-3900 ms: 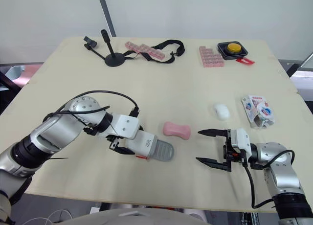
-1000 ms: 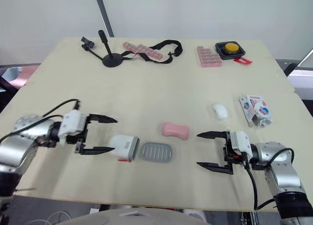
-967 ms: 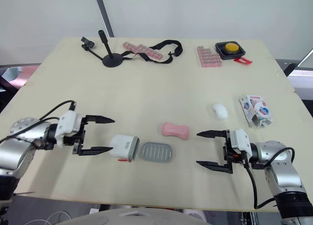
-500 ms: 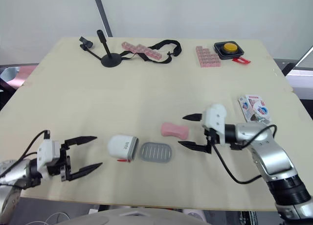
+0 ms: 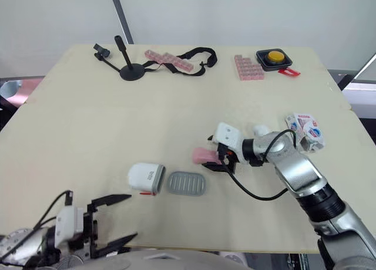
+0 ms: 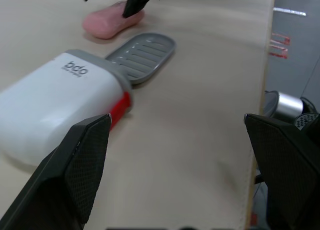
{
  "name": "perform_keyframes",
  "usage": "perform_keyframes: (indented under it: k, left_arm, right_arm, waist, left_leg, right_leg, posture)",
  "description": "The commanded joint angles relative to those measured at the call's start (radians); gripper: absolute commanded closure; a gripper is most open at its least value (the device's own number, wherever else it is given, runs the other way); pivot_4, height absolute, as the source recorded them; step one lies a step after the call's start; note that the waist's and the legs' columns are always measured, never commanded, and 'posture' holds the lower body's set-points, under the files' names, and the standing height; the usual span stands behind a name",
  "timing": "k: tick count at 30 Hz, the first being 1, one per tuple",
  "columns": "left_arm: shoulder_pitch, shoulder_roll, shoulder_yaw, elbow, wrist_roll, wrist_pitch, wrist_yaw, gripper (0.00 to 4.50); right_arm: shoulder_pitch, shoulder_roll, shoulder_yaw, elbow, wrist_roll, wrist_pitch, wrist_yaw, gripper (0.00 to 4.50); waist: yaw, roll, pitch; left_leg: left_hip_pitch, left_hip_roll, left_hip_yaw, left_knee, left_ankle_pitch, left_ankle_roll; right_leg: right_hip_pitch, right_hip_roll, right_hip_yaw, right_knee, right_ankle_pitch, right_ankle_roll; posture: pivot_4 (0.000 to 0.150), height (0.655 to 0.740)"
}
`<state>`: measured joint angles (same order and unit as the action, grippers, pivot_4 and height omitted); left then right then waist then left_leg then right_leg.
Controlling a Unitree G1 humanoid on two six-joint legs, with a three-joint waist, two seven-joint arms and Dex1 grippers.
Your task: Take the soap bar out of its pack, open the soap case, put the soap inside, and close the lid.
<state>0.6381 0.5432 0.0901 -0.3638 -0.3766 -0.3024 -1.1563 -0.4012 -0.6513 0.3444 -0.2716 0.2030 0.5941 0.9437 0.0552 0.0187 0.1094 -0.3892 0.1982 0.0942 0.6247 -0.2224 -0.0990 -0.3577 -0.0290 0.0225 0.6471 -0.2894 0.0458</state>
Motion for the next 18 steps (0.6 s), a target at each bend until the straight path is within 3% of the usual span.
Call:
perform_keyframes:
  k: [1,16,18]
  left_arm:
    - [-0.001,0.014,-0.003,-0.049,-0.001,-0.015,0.028,0.01]
    - [-0.037,0.052,-0.066,-0.188,0.027,0.106,0.173,0.01]
    - [-0.039,0.058,-0.067,-0.193,0.027,0.112,0.183,0.00]
  right_arm:
    - [-0.038,0.004,0.012,0.009,-0.016,0.028,0.004,0.00]
    - [-0.065,-0.011,0.063,0.026,-0.054,0.041,0.050,0.00]
    - [-0.066,-0.011,0.068,0.032,-0.058,0.032,0.054,0.81]
  waist:
    - [0.001,0.000,0.000]
    - [-0.001,0.000,0.000]
    - [-0.001,0.000,0.000]
  left_leg:
    - [0.000,0.000,0.000,0.000,0.000,-0.001]
    - [0.002,0.000,0.000,0.000,0.001,-0.002]
    - [0.002,0.000,0.001,0.000,0.001,-0.002]
  right_leg:
    - [0.000,0.000,0.000,0.001,0.000,0.000]
    - [0.000,0.001,0.002,0.003,0.000,0.000]
    - [0.000,0.001,0.002,0.003,0.000,0.000]
  posture:
    - [0.150,0.7385]
    - [0.150,0.7385]
    - [0.150,0.7385]
